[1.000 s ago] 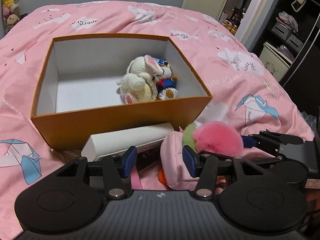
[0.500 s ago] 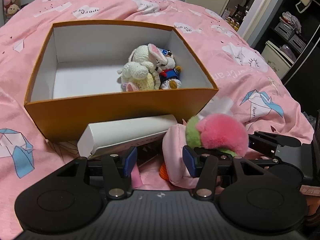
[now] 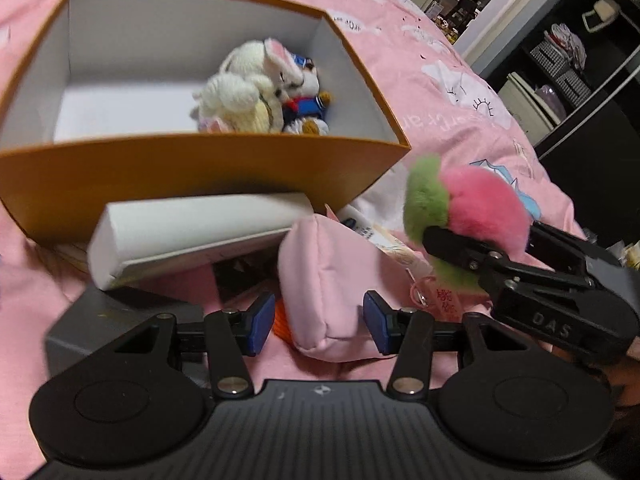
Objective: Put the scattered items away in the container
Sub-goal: 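Grasp the pink pouch with the left gripper while the right gripper holds the pompom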
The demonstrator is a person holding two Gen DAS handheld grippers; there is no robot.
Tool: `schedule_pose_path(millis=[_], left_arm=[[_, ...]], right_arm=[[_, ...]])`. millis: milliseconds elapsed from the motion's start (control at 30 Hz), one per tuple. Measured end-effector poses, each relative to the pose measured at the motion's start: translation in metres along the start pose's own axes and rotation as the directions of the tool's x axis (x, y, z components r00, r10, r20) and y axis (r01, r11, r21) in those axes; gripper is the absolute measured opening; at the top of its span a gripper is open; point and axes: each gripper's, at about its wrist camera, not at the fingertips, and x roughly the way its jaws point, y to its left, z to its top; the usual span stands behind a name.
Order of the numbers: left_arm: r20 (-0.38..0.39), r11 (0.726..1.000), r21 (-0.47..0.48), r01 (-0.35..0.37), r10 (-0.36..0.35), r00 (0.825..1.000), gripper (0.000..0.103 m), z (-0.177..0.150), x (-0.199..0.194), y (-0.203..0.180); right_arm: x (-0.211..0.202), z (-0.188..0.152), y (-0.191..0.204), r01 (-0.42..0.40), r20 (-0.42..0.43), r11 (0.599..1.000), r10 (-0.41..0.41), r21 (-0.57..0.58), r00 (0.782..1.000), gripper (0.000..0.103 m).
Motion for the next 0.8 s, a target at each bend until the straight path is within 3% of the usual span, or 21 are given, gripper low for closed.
schedule_pose_path(millis=[167,333,500,800], left_arm=[[-0.021,0.999,-0.046,0.029,-0.030,0.999,0.055,0.003,0.015,0.006],[0.006,0.996,-0.078,0.044,-0.044,0.999,0.038,0.001,0.011,0.010],[0.079,0.997,-0.059,0.044,-0.039,0.996,0.029,0.001,-0.005,0.005],[0.227,0.996,-0.059,0.063,-0.048,0.973,0.025,0.009,-0.048,0.002]], right_arm=[[-0.001,0.000,-0.002,0.001,0.005,1.000,-0.001,0.002,1.000,0.054],[-0.001,-0.002,-0.001,0.002,0.004,1.000,-0.001,-0.002,1.000,0.054],[-0.002,0.000,0.000,0.007,0.004,1.000,-0.007,-0.010,1.000,0.054],[-0.011,0.010,0.002,0.020,0.048,1.000,-0.019,-0.023,0.999,0.054]])
